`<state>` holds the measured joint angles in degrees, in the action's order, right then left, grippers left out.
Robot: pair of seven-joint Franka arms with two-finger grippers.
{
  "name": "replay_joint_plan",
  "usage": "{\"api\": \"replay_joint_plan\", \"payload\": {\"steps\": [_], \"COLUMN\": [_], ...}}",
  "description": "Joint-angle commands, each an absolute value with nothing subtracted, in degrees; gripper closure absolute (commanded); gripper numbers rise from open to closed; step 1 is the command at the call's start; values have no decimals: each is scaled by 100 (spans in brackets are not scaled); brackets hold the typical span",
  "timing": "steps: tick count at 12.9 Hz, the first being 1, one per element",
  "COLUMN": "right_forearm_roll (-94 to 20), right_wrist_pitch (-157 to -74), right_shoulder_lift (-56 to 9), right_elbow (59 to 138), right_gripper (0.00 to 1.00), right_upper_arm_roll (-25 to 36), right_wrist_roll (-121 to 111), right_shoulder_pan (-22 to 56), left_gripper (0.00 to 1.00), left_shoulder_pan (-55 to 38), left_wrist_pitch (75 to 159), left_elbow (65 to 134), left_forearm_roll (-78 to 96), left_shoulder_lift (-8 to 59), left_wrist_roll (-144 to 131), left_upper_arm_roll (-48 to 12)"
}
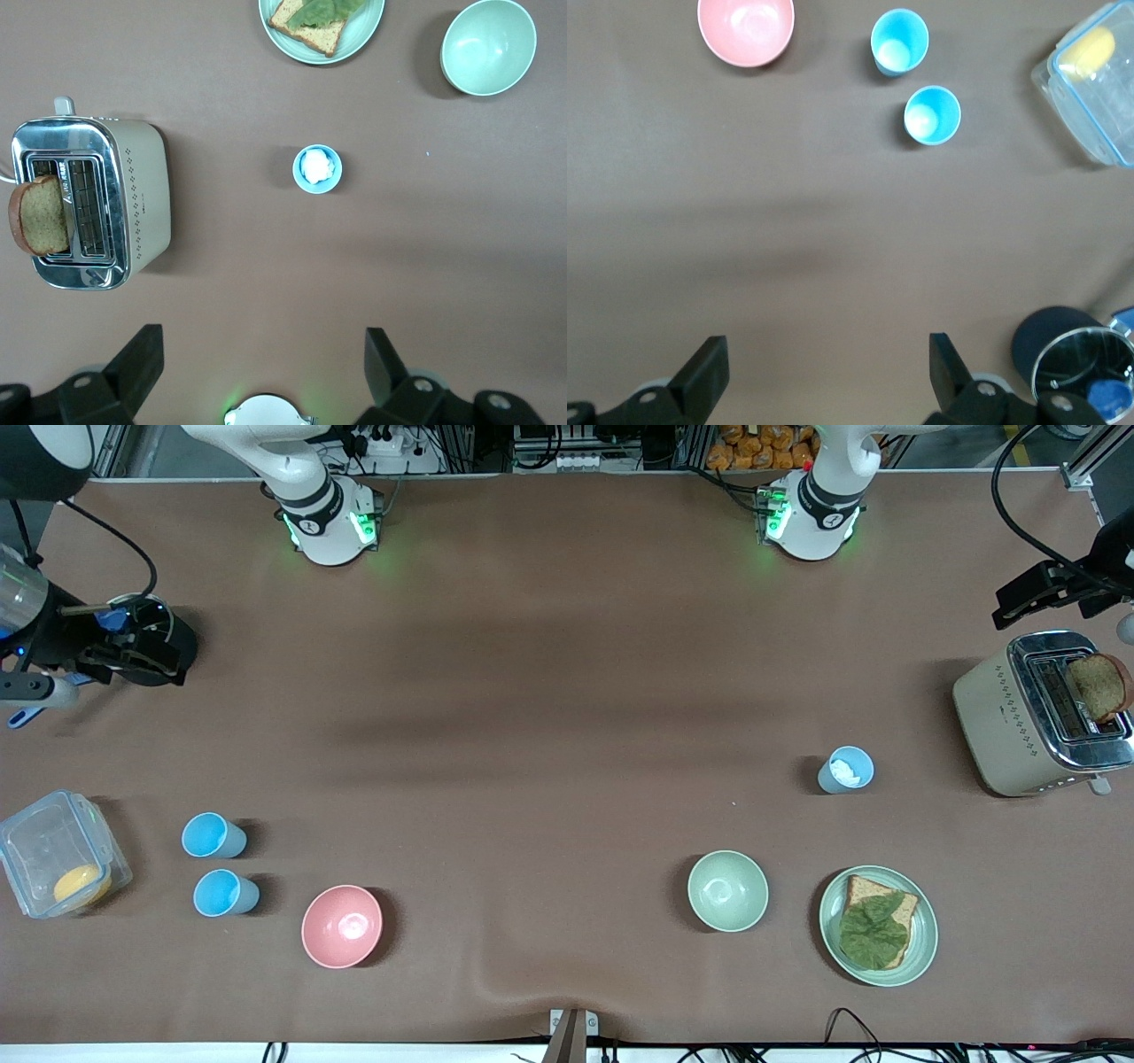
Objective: Stack blue cups with both arms
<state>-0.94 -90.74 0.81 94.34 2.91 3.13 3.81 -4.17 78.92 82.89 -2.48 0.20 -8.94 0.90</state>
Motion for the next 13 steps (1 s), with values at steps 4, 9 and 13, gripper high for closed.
{"api": "replay_joint_plan", "payload": {"steps": [4, 9, 13], "right_forearm_roll": [-236, -290, -290], "right_wrist_pitch": [-8571, -8271, -7745], "right_shoulder_lift": [264, 272, -7], "right_elbow": [9098, 9000, 9175], "right_gripper": [0, 0, 0], "right_upper_arm_roll": [264, 246, 264], "right_wrist_roll": [-43, -44, -44], "right_shoulder_pan": [229, 281, 98], "left_gripper": [0, 0, 0], "left_shoulder_pan": [-430, -396, -404], "left_wrist_pitch": [7787, 8417, 10410], "left_elbow": [8121, 8383, 10041], "left_forearm_roll": [-185, -185, -211], "left_shoulder_lift": [114, 666, 878], "left_wrist_roll": [-800, -809, -800], "left_upper_arm_roll": [88, 88, 88]}}
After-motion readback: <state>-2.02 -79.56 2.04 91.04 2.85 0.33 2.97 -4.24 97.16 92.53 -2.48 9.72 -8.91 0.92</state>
